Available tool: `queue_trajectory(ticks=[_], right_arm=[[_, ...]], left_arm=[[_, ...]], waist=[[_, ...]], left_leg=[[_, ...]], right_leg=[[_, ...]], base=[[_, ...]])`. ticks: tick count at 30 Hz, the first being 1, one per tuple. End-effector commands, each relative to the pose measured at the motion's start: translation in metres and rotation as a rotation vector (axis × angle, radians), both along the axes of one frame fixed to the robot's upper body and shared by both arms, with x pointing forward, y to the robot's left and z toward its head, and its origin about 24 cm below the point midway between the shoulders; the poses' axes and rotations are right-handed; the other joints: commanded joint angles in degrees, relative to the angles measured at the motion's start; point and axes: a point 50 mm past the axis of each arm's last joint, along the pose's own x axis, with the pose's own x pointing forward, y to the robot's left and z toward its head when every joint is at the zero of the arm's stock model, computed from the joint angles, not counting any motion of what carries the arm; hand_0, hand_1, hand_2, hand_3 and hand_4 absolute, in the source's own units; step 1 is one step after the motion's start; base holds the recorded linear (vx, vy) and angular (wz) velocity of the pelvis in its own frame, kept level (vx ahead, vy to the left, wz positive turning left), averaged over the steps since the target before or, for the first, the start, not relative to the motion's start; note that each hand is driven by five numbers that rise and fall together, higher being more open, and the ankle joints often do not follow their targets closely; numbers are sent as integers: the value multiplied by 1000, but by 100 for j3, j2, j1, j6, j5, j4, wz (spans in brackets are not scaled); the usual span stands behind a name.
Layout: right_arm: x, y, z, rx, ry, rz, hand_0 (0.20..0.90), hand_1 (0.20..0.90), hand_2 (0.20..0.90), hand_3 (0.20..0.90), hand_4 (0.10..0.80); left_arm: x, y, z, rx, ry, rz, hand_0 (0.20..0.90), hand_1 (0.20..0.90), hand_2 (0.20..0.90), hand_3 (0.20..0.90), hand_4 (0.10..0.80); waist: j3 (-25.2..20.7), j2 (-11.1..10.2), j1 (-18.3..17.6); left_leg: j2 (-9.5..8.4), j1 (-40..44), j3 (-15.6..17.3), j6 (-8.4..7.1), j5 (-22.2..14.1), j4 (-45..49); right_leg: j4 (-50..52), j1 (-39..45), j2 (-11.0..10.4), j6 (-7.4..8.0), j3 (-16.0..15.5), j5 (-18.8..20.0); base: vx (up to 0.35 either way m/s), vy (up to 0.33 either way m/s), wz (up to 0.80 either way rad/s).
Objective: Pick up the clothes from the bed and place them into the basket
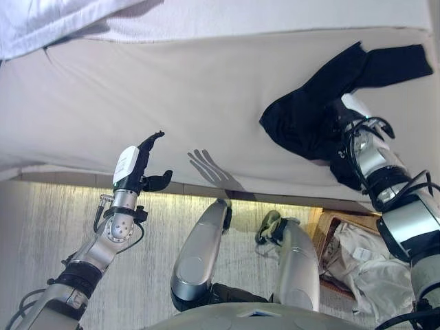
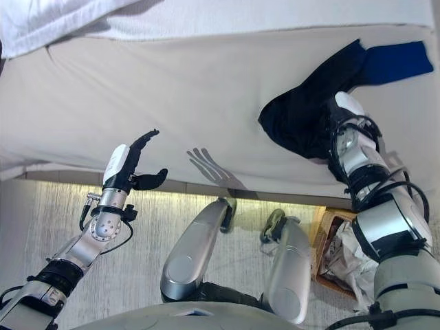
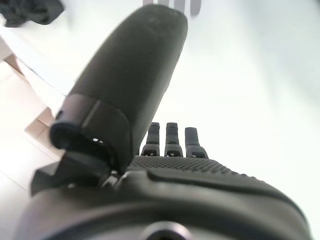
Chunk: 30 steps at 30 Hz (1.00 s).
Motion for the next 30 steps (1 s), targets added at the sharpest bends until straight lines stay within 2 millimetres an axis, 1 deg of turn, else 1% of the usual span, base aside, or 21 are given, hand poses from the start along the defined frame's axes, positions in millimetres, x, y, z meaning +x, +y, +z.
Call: queue_trajectory(ticks=[1,2,3,5,6,10,16,21,26,30], right_arm=[[2,-14,65,5,-249,8,300,300,300,200,100],[1,-14,66,10,-258,10,300,300,300,200,100],[-1,-16,70,24,-280,19,300,300,300,200,100],[-4,-18,77,45,-319,27,300,300,300,200,100],[-8,-21,85,48,-339,37,300,300,300,200,100],[-18,-30,94,30,-375,29,300,300,300,200,100],[-39,-51,100,-1,-423,4,300,300,300,200,100],[-59,-72,105,-6,-484,-61,300,300,300,200,100],[-75,-88,113,-8,-529,-116,300,300,300,200,100],[-94,-103,123,-29,-573,-158,300,300,300,200,100]], left_arm=[[-2,5,7,-34,-27,21,900,900,900,900,800],[-3,6,5,-35,-15,25,900,900,900,900,800],[-4,7,-2,-36,24,42,900,900,900,900,800],[-6,8,-10,-38,75,56,900,900,900,900,800],[-8,9,-16,-37,110,66,900,900,900,900,800],[-11,12,-24,-39,158,64,900,900,900,900,800],[-23,20,-36,-23,211,69,900,900,900,900,800],[-24,23,-40,-20,224,62,900,900,900,900,800],[-24,21,-44,-14,241,50,900,900,900,900,800],[-21,22,-43,-6,236,46,900,900,900,900,800]], waist=[[-600,-301,-116],[-645,-317,-139],[-851,-379,-229],[-1058,-443,-353],[-1268,-496,-470],[-1575,-565,-662],[-2071,-655,-1005],[-2322,-676,-1300],[-2457,-688,-1494],[-2547,-694,-1726]], left_leg=[[198,319,-53,-165,414,-917],[211,398,-41,-174,437,-1013],[241,637,-3,-201,542,-1353],[285,951,84,-231,582,-1661],[300,1143,167,-247,647,-1913],[345,1492,331,-274,700,-2279],[446,1967,605,-307,825,-2871],[537,2235,831,-339,933,-3346],[584,2367,971,-346,976,-3592],[618,2421,1109,-343,979,-3719]], right_leg=[[-972,897,193,45,-241,437],[-1093,972,218,58,-228,466],[-1522,1191,302,111,-173,592],[-1891,1452,393,172,-89,660],[-2196,1612,450,220,-29,757],[-2574,1873,514,315,72,879],[-3011,2114,603,495,313,1067],[-3310,2162,655,641,506,1228],[-3471,2157,691,717,678,1325],[-3565,2083,735,775,884,1398]], base=[[105,46,-34],[140,66,-44],[130,62,-33],[160,62,-32],[140,40,-28],[121,32,-20],[119,20,-19],[48,8,-27],[21,6,-30],[-13,13,-23]])
